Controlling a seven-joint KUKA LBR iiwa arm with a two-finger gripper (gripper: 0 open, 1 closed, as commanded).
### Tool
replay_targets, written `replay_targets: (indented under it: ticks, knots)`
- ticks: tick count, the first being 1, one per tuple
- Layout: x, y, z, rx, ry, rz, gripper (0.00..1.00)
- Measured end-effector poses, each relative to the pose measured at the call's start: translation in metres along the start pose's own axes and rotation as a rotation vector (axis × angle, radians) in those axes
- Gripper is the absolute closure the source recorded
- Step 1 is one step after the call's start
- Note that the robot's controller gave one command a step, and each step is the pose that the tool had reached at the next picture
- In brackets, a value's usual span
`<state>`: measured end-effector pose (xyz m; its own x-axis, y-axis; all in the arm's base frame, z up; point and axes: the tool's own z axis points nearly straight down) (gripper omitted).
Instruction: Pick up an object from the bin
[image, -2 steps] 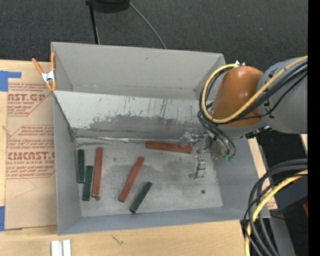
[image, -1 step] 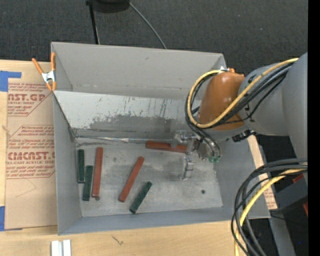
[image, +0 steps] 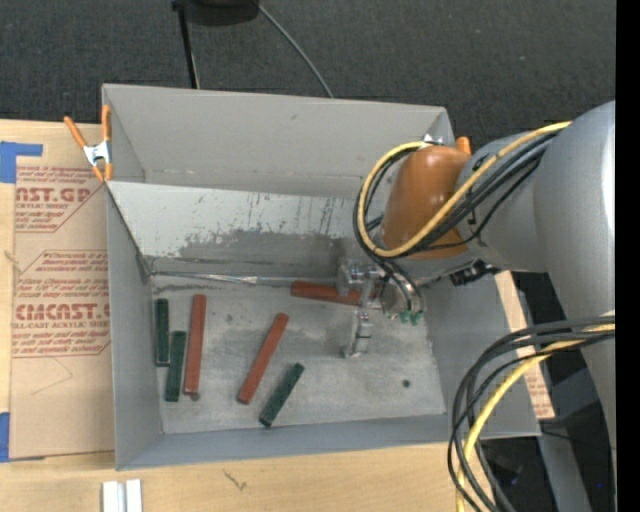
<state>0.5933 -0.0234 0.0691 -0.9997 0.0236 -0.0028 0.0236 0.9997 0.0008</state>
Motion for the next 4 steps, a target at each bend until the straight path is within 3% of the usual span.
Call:
replay_targets:
  ticks: [1,2,3,4]
  knots:
    - [0.001,0.009,-0.002,0.003,-0.002,-0.071,0.0]
    - [0.001,0.037,-0.004,0.0,-0.009,0.053,1.0]
    - [0.003,0.036,-0.001,0.001,0.0,0.053,0.0]
    - [0.003,0.036,-0.002,0.001,0.0,0.053,1.0]
